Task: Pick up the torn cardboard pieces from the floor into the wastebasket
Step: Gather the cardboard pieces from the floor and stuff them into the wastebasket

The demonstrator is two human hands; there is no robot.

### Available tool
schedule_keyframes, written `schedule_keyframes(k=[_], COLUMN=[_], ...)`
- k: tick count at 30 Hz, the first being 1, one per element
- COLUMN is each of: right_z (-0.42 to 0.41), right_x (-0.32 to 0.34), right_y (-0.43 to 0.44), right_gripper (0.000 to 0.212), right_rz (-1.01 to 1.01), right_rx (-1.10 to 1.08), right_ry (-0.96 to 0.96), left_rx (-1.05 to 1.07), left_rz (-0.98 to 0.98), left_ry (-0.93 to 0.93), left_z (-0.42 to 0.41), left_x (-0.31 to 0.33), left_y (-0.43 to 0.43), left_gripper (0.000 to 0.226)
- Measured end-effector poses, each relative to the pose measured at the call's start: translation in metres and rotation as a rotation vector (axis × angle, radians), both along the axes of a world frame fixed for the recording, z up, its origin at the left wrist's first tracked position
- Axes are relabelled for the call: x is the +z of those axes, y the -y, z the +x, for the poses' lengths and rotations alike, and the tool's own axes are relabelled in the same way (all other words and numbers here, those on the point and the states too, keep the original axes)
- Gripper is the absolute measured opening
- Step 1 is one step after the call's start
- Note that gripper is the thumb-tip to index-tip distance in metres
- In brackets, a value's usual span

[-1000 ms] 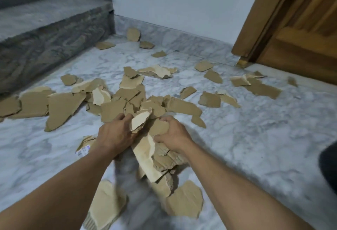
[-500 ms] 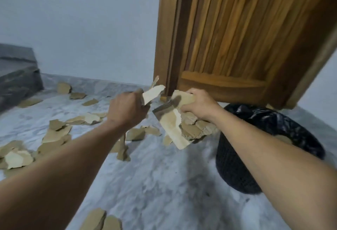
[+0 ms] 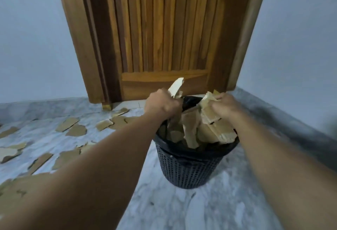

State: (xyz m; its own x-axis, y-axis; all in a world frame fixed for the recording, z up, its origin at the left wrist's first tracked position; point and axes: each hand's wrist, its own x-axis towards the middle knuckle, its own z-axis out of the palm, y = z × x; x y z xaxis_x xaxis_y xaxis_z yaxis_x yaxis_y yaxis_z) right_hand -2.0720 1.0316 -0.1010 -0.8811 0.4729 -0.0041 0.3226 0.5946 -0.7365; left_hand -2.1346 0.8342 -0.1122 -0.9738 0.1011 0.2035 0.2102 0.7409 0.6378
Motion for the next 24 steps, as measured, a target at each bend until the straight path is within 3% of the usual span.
schedule_keyframes(k=[2,4,5,7,9,11,15,21,24], right_z=[-0.001,-0.003,-0.005,-0.006,-0.008,-0.014,-0.038,-0.083,-0.106], right_x=[-0.003,-0.002,-0.002,0.003,0.010,0.017,0.014,-0.055,-0.108], right_y=[-0.010,-0.014,-0.015,-0.009,0.010,0.040,0.132,0.291,0.352], right_gripper=[0.027,0.028,0.027,0.019,0.017,0.037,0.041,0.038,0.058], right_rz=[-0.011,0.008,0.029,0.081,0.117,0.154,0.298,0.359,0.334], right_rx=[-0.004,-0.051,-0.071,-0.084,-0.066,-0.046,0.093,0.357,0.493], right_ry=[0.021,0.003,-0.018,-0.085,-0.134,-0.183,-0.244,-0.229,-0.099], left_rx=[-0.055,-0.175,-0.200,-0.125,-0.024,0.029,0.176,0.414,0.433], left_rz=[0.037,0.245,0.360,0.433,0.397,0.342,0.192,-0.109,-0.288], left_ry=[0.206,0.417,0.437,0.290,0.110,0.018,-0.017,0.142,0.255], left_z=[-0.007,-0.007,-0.008,-0.007,-0.004,-0.002,0.004,0.006,0.011], left_x=[-0.007,-0.007,-0.005,-0.003,-0.005,-0.016,-0.059,-0.144,-0.191], left_y=[-0.021,-0.030,-0.031,-0.020,0.007,0.044,0.148,0.337,0.417], left_gripper=[0.092,0.118,0.120,0.108,0.081,0.063,0.056,0.083,0.111])
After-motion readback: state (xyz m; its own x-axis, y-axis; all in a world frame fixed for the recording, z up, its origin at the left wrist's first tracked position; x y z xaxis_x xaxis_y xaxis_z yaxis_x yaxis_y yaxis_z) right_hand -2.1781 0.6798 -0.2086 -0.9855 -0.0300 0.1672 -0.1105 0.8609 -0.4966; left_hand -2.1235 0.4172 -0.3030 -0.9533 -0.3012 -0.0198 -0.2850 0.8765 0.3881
